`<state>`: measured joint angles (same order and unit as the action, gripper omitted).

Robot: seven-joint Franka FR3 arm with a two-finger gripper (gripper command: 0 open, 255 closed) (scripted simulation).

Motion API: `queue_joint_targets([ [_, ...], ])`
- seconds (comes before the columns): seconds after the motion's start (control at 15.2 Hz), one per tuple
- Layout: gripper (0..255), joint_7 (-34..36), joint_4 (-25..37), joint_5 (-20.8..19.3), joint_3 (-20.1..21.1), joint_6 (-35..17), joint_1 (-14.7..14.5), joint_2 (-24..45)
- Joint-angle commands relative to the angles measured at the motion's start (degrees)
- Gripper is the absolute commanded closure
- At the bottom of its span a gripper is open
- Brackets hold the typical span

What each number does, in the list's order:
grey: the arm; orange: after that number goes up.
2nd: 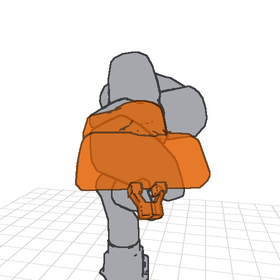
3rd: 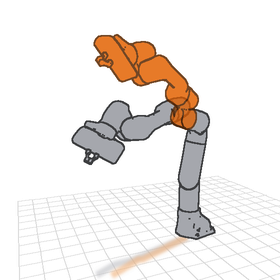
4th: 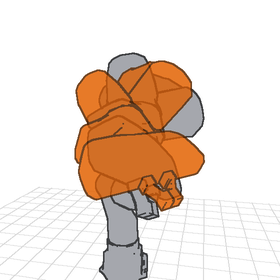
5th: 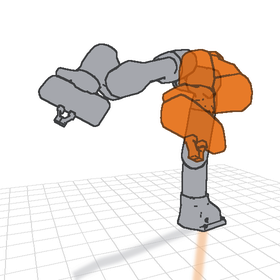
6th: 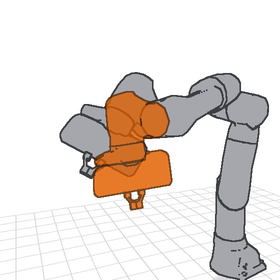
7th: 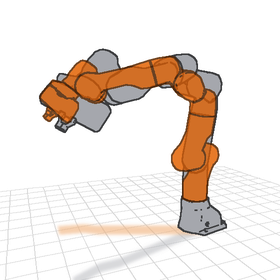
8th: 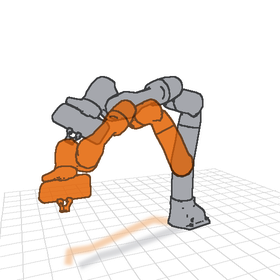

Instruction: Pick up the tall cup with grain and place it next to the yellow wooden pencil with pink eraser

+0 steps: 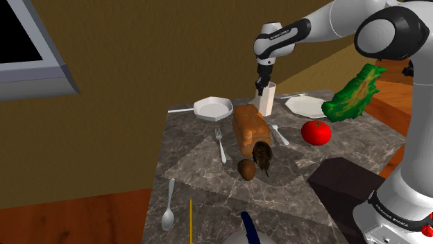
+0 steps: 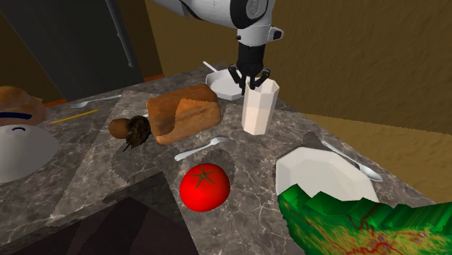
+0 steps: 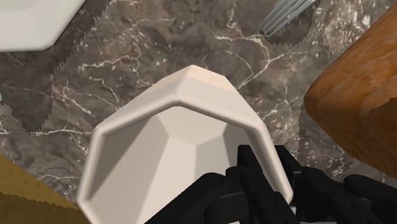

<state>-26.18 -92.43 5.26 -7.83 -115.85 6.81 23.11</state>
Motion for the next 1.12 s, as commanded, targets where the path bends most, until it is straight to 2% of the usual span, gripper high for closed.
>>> queue_joint_targets([
  [0.0,255,0.1,1.0,-0.1,0.0,1.3,0.0,-0.3],
  [1.06,255,0.7,10.6,-0.6,-0.3,12.7,0.2,-2.1],
])
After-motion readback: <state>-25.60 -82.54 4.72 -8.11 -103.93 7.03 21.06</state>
